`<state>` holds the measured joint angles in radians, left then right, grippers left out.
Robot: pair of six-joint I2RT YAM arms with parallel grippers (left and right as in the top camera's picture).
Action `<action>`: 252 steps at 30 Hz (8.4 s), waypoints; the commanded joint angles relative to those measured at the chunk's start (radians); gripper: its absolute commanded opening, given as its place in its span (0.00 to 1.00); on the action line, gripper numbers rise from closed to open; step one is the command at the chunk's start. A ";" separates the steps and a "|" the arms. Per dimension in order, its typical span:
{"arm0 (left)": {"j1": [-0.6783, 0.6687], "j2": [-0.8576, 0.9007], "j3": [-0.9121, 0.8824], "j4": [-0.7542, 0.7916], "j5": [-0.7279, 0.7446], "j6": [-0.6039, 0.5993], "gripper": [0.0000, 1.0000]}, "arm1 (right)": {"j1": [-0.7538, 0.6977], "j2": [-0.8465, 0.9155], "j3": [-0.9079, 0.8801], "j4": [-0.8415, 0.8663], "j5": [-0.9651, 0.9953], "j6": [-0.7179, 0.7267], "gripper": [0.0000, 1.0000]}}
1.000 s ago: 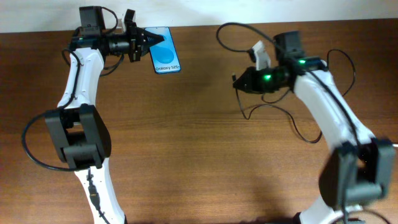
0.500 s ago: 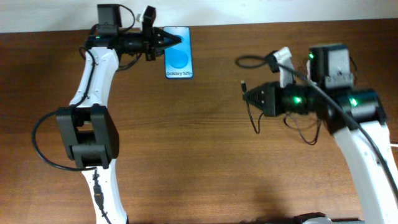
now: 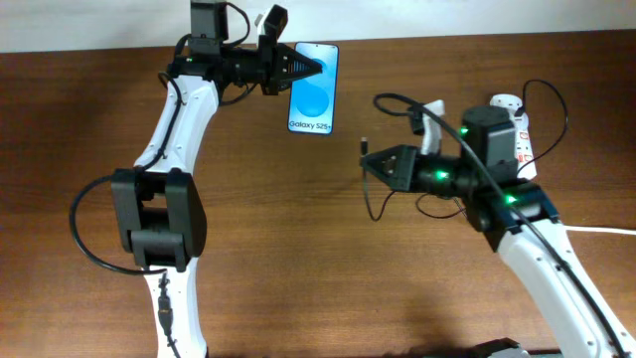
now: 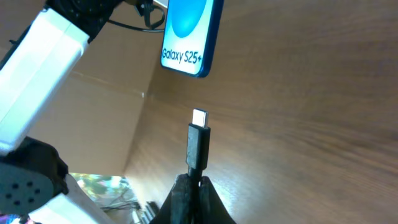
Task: Plug charger to phone and switch on socket
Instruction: 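Lift the USB-C plug with the right gripper toward the phone, then align the plug under the phone's bottom port, raising the phone with left gripper, then push the USB-C plug up into the phone's port with the right gripper, then release the plug and lower the phone flat onto the table with left gripper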
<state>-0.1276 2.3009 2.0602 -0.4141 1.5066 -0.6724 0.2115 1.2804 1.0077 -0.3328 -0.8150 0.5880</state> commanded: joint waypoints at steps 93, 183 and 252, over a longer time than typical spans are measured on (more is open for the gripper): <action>-0.071 -0.005 0.011 0.248 -0.087 -0.307 0.00 | 0.154 0.118 0.047 0.239 0.221 0.056 0.04; -0.098 -0.005 0.011 0.241 0.039 -0.232 0.00 | 0.101 0.119 0.047 0.311 0.261 0.093 0.04; -0.120 0.119 -0.002 -0.500 -0.955 0.378 0.00 | 0.101 0.114 0.399 -0.544 0.618 -0.215 0.72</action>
<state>-0.2504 2.4229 2.0514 -0.9138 0.5720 -0.3122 0.3183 1.4044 1.3861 -0.8707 -0.2066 0.3847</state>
